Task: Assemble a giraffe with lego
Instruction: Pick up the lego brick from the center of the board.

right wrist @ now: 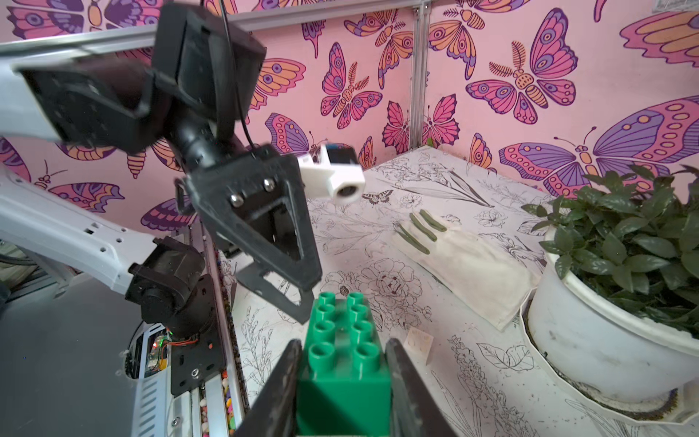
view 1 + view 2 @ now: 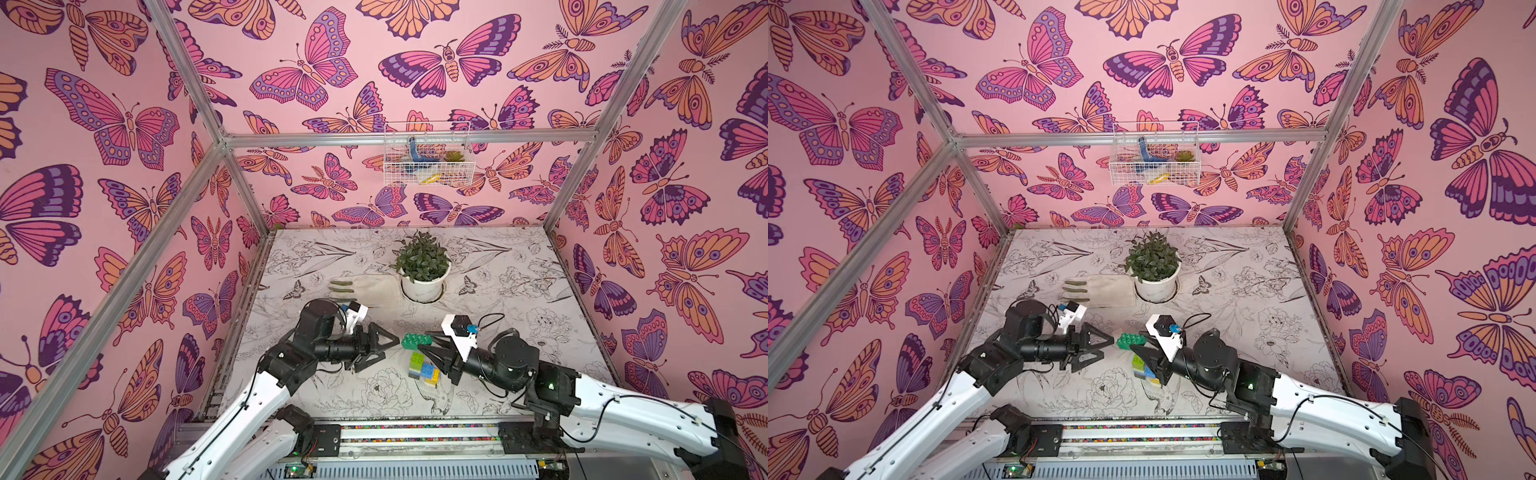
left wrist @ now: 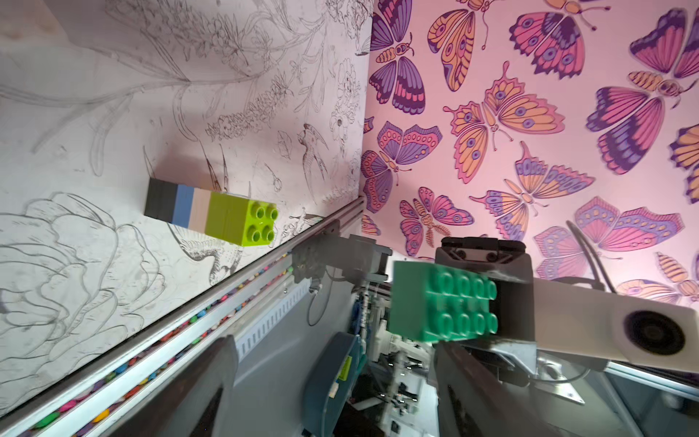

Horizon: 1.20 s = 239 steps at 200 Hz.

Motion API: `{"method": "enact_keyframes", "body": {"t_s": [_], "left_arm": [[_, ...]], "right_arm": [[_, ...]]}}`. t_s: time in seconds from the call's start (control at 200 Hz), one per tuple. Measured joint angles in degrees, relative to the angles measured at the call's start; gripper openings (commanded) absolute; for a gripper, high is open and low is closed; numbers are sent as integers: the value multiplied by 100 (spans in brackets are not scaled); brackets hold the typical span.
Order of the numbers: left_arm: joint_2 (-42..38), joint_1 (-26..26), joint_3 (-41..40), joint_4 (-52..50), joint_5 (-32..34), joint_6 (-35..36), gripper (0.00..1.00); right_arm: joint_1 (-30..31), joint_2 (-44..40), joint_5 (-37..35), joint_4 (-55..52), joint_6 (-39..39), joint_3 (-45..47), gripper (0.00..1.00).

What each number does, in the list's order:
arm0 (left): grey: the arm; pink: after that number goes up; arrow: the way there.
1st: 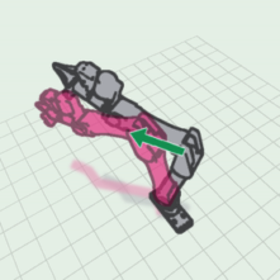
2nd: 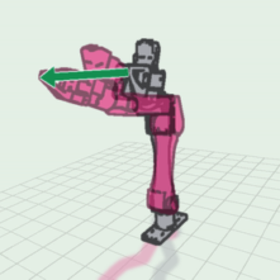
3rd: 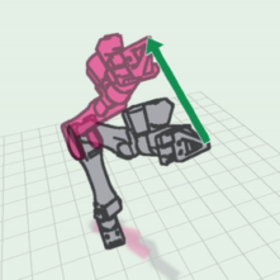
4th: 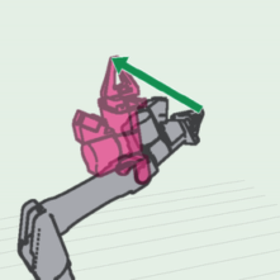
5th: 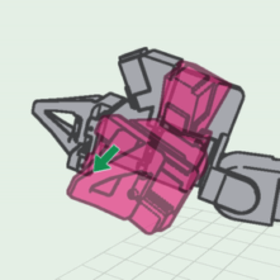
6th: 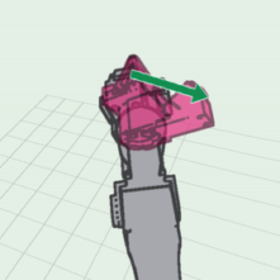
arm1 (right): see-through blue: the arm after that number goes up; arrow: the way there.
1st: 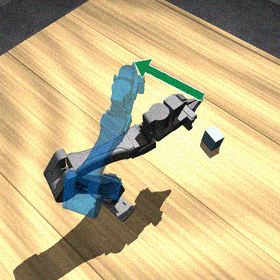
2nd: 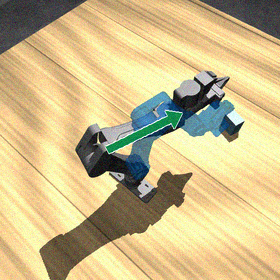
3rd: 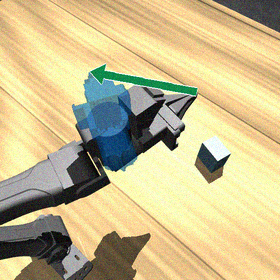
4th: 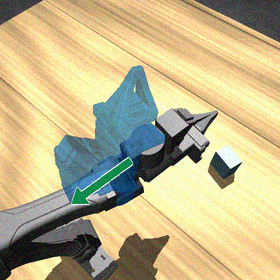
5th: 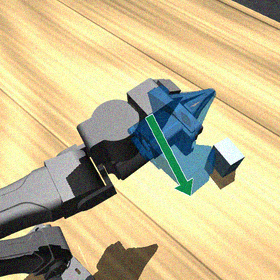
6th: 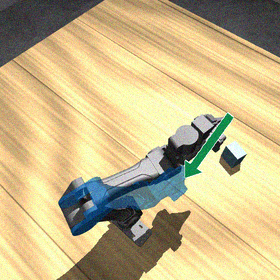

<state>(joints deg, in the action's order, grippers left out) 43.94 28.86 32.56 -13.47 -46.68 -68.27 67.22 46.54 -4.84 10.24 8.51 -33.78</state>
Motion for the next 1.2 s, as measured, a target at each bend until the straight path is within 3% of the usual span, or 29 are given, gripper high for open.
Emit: {"method": "enact_keyframes", "body": {"t_s": [0.16, 0.421, 0.666, 0.881, 0.931, 1.197], "left_arm": [[-109, -37, -1082, 2072, -15, -1467, 88], [-555, -42, -1497, 3989, 321, -2656, 85], [-682, -42, -1799, 4393, 481, -3193, 82], [-699, -42, -1814, 4640, 564, -3421, 72], [-708, -42, -1814, 4680, 577, -3473, 65], [-861, -22, -1814, 4782, 610, -3617, 64]], "right_arm": [[0, 63, 170, 35, 2, -48, 0], [0, 260, 404, 35, 0, -186, 0], [0, 343, 435, 120, -2, -199, 0], [0, 654, 516, 291, -20, -308, 0], [0, 697, 533, 317, -44, -315, 0], [-7, 796, 597, 413, -129, -402, 0]]}}
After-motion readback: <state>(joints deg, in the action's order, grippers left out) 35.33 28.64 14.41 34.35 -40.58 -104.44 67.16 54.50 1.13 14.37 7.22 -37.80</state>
